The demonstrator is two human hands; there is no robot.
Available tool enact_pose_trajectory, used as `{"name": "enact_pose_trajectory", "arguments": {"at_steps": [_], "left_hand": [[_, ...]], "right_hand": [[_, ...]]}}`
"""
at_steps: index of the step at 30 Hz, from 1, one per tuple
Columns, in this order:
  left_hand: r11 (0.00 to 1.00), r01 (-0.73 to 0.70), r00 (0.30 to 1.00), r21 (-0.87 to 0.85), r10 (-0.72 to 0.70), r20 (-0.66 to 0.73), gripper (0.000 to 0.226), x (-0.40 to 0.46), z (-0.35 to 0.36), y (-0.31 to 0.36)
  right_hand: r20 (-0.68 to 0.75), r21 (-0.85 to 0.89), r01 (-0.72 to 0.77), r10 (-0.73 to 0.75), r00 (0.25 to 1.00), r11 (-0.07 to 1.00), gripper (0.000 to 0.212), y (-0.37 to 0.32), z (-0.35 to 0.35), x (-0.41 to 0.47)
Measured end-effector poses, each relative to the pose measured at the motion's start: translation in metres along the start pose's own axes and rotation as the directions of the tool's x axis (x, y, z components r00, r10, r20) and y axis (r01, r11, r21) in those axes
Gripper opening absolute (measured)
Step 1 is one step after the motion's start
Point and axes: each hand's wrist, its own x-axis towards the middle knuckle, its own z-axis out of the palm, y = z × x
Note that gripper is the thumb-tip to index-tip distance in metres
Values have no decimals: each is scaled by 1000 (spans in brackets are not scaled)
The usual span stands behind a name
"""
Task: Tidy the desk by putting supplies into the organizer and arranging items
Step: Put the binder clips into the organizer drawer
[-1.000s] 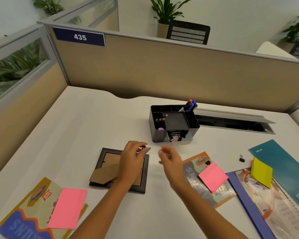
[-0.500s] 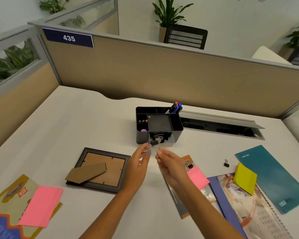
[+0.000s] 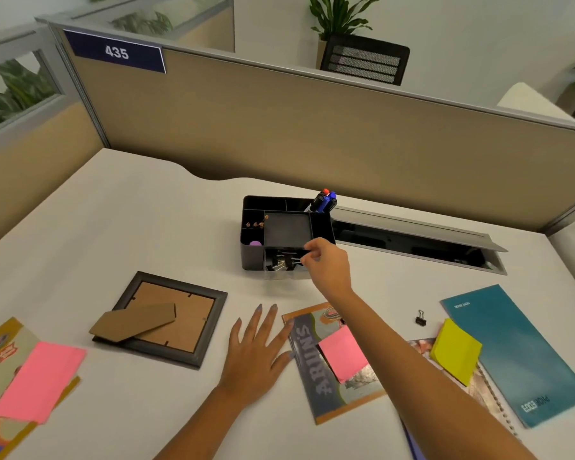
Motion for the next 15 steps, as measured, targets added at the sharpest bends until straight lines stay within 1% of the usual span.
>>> {"name": "enact_pose_trajectory", "arguments": {"at_steps": [2,4,8,11,13,15], "left_hand": [[1000,3,1000,16,-3,-28,58,-1,0,1],[999,11,999,41,-9,-46,58,-1,1,2],[998,16,998,57,-12,-61,58,-2,4,3],[997,12,997,72,-6,-78,58,-2,6,3],[997,10,998,75,-5,-69,58,-2,6,3],[996,15,997,86,-9,-75,58,-2,7,3]], "right_hand": [[-3,-3,14,-14,1000,1000,21,3,2,1],[-38,27,49,-47,998,998,22,6,1,-2],[-199,102,95,-73,977,990,18,15,-11,-14],[-300,71,83,-58,952,994,16,38,-20,-28],[-299,42,39,-25,954,998,15,59,-22,-39],[-225,15,-27,30,974,1000,16,81,-24,-49]]}}
